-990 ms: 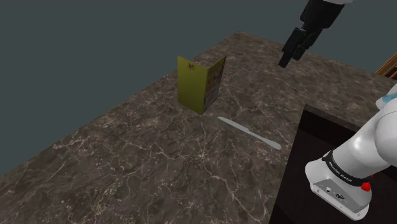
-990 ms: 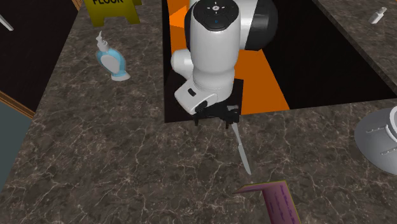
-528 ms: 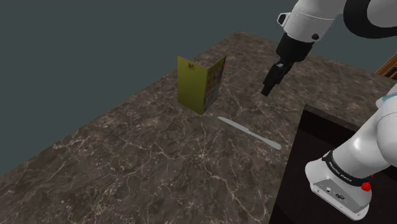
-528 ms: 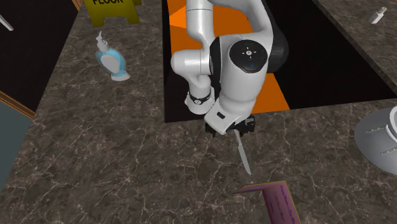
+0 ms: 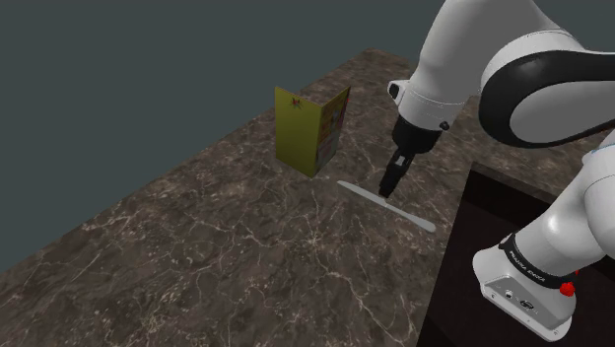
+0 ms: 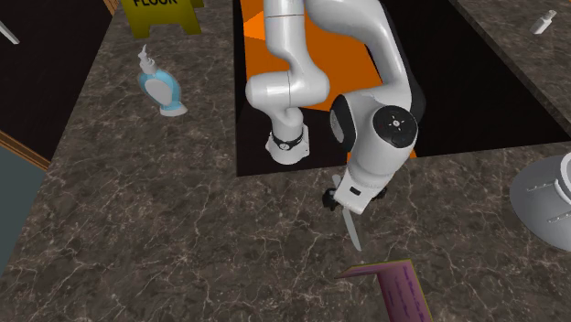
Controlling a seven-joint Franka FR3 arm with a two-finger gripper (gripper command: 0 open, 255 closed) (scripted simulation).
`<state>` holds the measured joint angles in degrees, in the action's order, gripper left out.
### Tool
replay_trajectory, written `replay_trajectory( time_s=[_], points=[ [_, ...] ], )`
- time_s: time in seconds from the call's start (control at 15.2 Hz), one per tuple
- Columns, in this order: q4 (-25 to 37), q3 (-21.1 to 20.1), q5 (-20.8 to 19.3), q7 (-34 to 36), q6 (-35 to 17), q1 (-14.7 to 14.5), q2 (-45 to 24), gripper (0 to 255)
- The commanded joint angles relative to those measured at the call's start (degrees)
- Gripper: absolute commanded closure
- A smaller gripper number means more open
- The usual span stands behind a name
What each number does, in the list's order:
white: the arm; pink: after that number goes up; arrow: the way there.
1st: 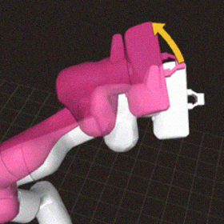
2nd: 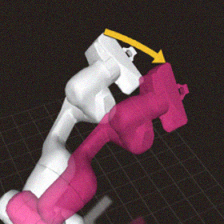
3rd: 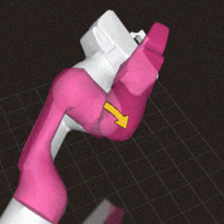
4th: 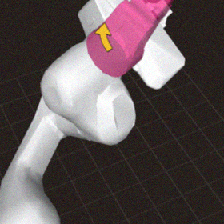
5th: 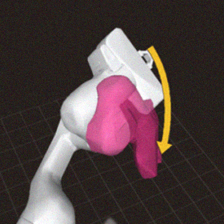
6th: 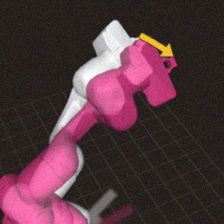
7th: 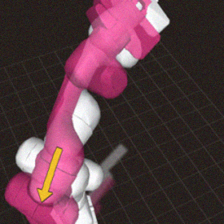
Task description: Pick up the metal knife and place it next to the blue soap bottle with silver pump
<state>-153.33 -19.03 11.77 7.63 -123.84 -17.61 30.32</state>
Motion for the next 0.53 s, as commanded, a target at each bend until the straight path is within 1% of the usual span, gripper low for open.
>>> replay_trajectory(
  time_s=[0.0, 0.4, 0.46],
  points=[
    [-0.6, -0.81, 0.13, -0.25, -1.85, -0.55, -1.41, 0],
    [-3.13, -1.82, 0.34, -0.05, -7.73, -0.4, -4.79, 0],
    [-3.71, -2.1, 0.35, 0.03, -9.33, -0.33, -5.81, 0]
  ],
)
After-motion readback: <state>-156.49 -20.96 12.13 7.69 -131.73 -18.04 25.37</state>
